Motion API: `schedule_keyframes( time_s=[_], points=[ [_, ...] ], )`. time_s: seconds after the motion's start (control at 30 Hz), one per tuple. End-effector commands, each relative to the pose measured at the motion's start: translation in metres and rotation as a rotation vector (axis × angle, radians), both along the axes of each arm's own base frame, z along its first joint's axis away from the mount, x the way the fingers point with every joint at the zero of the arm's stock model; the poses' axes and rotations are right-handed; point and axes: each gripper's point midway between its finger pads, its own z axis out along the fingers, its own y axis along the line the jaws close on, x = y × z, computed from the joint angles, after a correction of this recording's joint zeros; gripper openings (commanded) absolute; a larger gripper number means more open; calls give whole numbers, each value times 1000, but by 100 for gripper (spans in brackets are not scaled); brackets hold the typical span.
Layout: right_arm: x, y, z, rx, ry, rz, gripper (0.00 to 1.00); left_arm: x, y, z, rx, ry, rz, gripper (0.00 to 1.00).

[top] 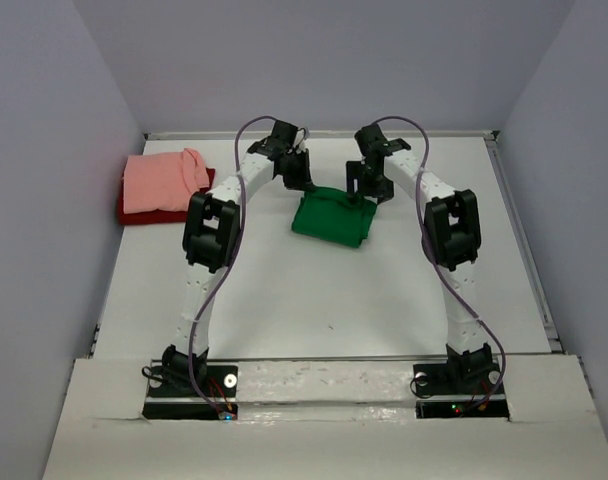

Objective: Fold and stack the t-shirts
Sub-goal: Fold the tshirt

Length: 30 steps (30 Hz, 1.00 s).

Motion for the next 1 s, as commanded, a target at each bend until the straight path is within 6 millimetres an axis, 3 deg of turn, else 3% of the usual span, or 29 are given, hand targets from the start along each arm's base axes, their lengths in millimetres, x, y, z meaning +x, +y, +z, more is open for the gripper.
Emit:
schedule_keyframes(
  time_s=[0.0,0.1,0.23,0.37,0.57,0.6,0.63,0.67,0.77,0.8,0.87,0.9,0.93,0.97],
  points=[
    [15,-11,0,-36,-29,-7,83,13,-5,25,-35,-86,-46,0],
    [21,-12,5,-44,-52,-10,83,17,-3,31,-26,-117,-58,0],
    [30,-10,32,-34,-105,3,83,23,-3,60,-39,-217,-70,0],
    [29,-13,52,-45,-128,5,83,28,-5,70,-36,-247,-83,0],
    [17,-18,75,-49,-143,26,83,36,-1,95,-32,-297,-56,0],
    [15,-17,85,-34,-162,31,81,35,2,107,-29,-315,-40,0],
    [13,-15,81,-27,-148,41,79,35,5,113,-21,-325,-24,0],
    [8,-11,92,-15,-163,49,76,34,10,115,1,-322,-3,0],
    [-2,-5,98,5,-163,71,69,30,25,128,47,-335,58,0],
    [-2,-7,101,-1,-174,65,69,29,27,125,62,-336,55,5],
    [-3,-5,98,10,-166,77,69,31,24,115,58,-320,35,7],
    [-3,-4,99,14,-165,76,71,35,24,117,59,-322,35,17],
    [-2,-3,99,18,-165,78,73,37,23,99,70,-286,30,30],
    [-2,-2,99,20,-160,78,74,36,25,93,84,-261,38,70]
  ],
)
